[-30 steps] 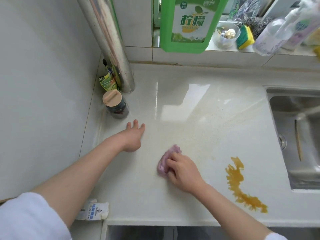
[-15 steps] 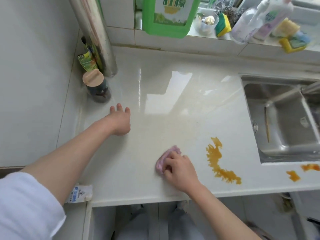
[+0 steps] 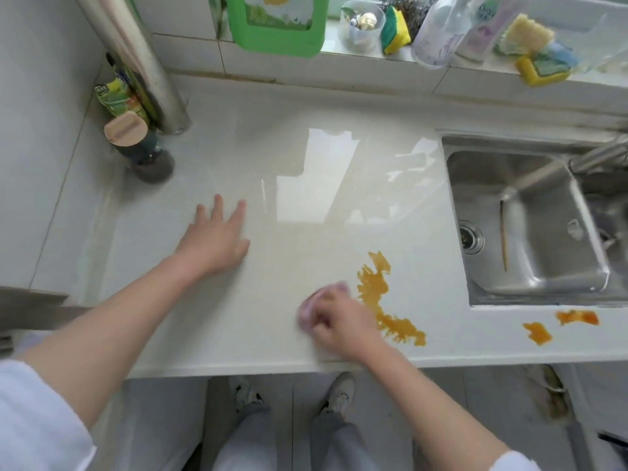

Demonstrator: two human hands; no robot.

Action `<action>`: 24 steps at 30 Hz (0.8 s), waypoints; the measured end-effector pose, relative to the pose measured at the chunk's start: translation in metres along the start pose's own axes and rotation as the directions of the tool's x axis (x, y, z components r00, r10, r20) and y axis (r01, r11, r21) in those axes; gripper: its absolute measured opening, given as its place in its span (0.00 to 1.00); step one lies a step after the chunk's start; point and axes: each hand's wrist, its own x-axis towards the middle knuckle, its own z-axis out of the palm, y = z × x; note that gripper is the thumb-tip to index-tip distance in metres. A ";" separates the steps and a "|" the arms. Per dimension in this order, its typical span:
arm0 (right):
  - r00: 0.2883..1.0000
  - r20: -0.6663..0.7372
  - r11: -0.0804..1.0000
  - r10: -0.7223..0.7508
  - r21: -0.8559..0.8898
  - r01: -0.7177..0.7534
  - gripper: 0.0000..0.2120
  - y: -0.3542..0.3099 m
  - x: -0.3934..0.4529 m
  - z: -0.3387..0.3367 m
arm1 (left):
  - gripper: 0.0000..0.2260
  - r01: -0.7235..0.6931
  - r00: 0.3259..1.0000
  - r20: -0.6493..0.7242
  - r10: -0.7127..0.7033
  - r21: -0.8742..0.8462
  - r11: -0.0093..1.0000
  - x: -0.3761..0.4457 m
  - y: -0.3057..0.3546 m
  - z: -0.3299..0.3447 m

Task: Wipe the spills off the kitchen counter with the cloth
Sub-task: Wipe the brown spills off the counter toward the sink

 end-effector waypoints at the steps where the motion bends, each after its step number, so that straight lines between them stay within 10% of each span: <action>1: 0.985 -0.085 0.988 0.151 0.000 -0.151 0.07 0.030 0.002 -0.018 | 0.34 -0.061 0.998 -0.015 0.061 0.000 0.998 -0.010 0.021 0.005; 5: 0.797 -0.323 0.860 0.510 0.190 -0.473 0.12 0.075 0.016 -0.056 | 0.32 -0.187 0.981 0.049 0.187 0.000 0.982 -0.031 0.099 0.024; 8: 0.973 -0.156 0.979 0.169 0.142 -0.148 0.15 0.039 0.002 -0.033 | 0.32 -0.125 0.985 0.121 0.122 0.012 0.992 -0.031 0.120 0.032; 11: 0.991 0.111 0.984 -0.073 0.170 0.054 0.13 0.050 -0.037 -0.030 | 0.33 -0.110 0.979 0.175 0.100 0.047 0.993 -0.032 0.125 0.029; 18: 0.830 -0.278 0.873 0.483 0.227 -0.432 0.14 0.101 0.017 -0.078 | 0.31 -0.076 0.946 0.313 0.085 -0.041 0.996 -0.025 0.125 0.011; 24: 0.977 0.115 0.978 -0.178 0.133 0.162 0.12 0.038 -0.020 -0.024 | 0.31 -0.059 0.939 0.331 0.093 -0.109 0.992 -0.018 0.115 0.011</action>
